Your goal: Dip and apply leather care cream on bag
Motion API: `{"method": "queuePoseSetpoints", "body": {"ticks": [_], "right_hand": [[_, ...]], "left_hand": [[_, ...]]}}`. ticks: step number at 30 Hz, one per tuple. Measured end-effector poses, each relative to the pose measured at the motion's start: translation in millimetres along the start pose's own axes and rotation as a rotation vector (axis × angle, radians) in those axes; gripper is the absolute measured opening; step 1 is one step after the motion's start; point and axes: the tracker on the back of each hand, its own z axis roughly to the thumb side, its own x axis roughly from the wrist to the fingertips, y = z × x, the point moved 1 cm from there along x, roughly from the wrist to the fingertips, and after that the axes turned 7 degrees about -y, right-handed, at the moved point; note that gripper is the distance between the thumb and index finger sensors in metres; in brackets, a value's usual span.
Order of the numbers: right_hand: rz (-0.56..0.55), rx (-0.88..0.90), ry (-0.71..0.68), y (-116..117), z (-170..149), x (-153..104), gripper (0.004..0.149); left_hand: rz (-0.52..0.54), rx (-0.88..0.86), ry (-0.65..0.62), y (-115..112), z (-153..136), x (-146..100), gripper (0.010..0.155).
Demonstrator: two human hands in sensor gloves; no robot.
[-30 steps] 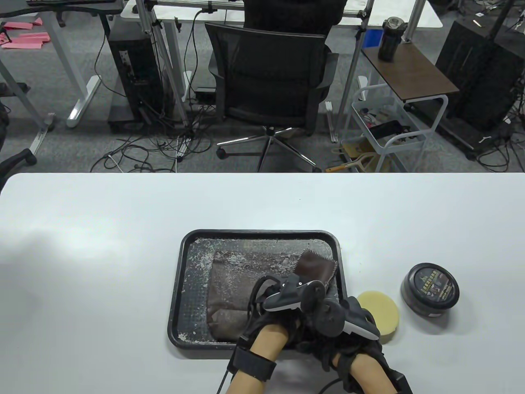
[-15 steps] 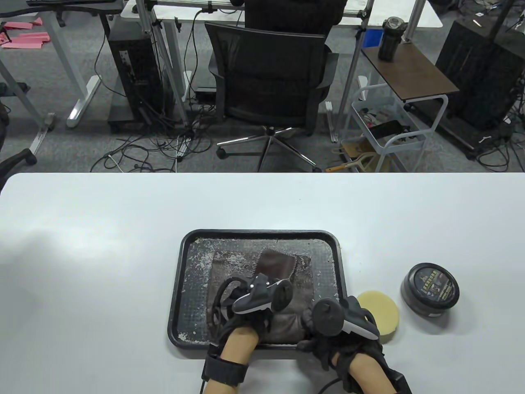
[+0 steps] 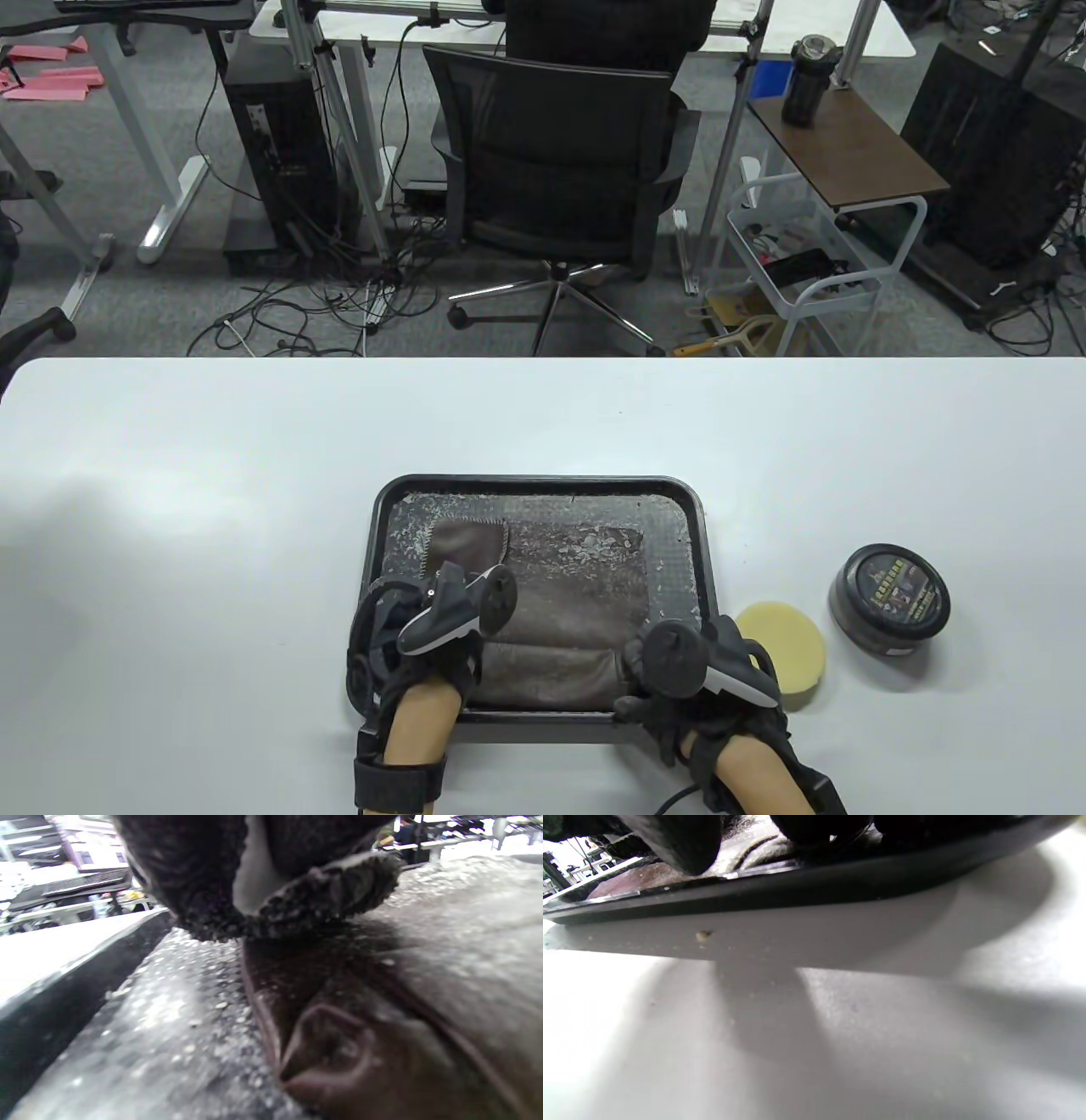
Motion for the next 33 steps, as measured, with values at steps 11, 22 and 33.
{"method": "queuePoseSetpoints", "body": {"ticks": [11, 22, 33], "right_hand": [[-0.038, 0.003, -0.043, -1, 5, 3, 0.073], [-0.062, 0.122, -0.068, -5, -2, -2, 0.074], [-0.078, 0.228, -0.056, -7, -10, -3, 0.078]], "left_hand": [[-0.069, -0.177, 0.165, -4, -9, -8, 0.051], [-0.080, -0.081, 0.051, 0, 44, 2, 0.051], [-0.008, -0.180, -0.151, 1, 95, 13, 0.050]]}}
